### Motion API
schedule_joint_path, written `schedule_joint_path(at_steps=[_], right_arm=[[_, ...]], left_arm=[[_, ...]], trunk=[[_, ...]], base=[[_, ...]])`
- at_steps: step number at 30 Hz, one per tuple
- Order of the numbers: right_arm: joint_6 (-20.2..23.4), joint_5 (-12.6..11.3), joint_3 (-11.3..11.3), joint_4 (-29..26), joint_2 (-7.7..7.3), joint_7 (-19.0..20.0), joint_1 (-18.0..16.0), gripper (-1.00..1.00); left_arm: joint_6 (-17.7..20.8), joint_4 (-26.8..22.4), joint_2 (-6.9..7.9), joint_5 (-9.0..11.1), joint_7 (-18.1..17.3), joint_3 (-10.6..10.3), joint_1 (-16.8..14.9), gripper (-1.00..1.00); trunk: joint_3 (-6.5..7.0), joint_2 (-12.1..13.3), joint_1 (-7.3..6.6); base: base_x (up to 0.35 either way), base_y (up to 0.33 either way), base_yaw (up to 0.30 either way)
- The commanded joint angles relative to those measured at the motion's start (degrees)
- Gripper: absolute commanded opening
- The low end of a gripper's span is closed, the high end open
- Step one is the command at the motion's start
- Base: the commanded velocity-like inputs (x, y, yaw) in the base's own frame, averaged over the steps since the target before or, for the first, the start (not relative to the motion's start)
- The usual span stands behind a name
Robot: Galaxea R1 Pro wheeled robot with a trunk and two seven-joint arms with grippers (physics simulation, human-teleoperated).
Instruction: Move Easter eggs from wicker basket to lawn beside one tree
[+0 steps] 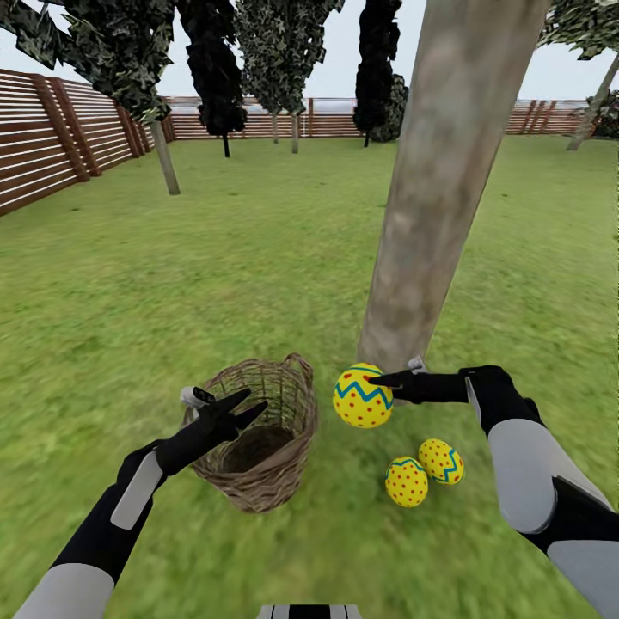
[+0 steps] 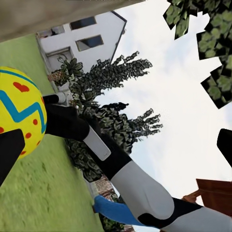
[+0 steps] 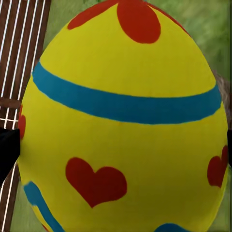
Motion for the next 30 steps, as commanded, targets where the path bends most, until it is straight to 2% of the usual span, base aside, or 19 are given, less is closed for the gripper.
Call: schedule_joint_path(at_steps=[1,6,14,18,20,22,26,30], right_arm=[[0.5,0.6,-0.4,0.0,0.06,0.4,-0.1,-1.0],[0.5,0.6,-0.4,0.1,0.17,0.2,-0.1,-1.0],[0.5,1.0,-0.4,0.0,0.13,-1.2,0.0,-1.0],[0.5,1.0,-0.4,-0.5,0.23,-6.1,-0.1,-1.0],[0.5,1.0,-0.4,-0.6,0.33,-7.2,-0.1,-1.0],[0.4,1.0,-0.4,-0.8,0.36,-8.6,-0.1,-1.0],[0.4,1.0,-0.4,-0.8,0.45,-13.8,0.0,-1.0],[0.4,1.0,-0.4,-0.9,0.42,-14.9,0.0,-1.0]], left_arm=[[0.4,0.1,0.03,0.3,0.0,0.0,0.0,1.0],[0.4,0.2,-0.05,0.4,0.0,-0.1,0.0,1.0],[0.4,0.2,-0.06,0.4,0.0,0.0,0.0,1.0],[0.3,0.3,-0.06,0.4,0.1,0.0,0.0,1.0],[0.3,0.3,-0.08,0.4,0.1,0.0,0.0,1.0],[0.3,0.4,-0.28,0.5,0.0,0.0,0.0,1.0],[0.3,0.4,-0.45,0.4,0.0,0.0,0.0,1.0],[0.3,0.4,-0.87,0.3,0.1,0.0,0.0,1.0]], trunk=[[-0.04,0.0,-0.01],[-0.04,0.0,-0.01],[-0.04,0.0,-0.01],[-0.04,0.0,-0.01],[-0.04,0.0,-0.01],[-0.04,0.0,-0.01],[-0.04,0.0,-0.01],[-0.04,0.0,-0.01]], base=[[0.007,-0.013,-0.014],[-0.176,-0.042,-0.002],[-0.204,-0.241,0.0],[0.019,-0.318,0.0],[0.097,-0.183,0.0],[0.034,-0.047,0.0],[0.003,-0.005,0.0],[0.0,-0.008,0.105]])
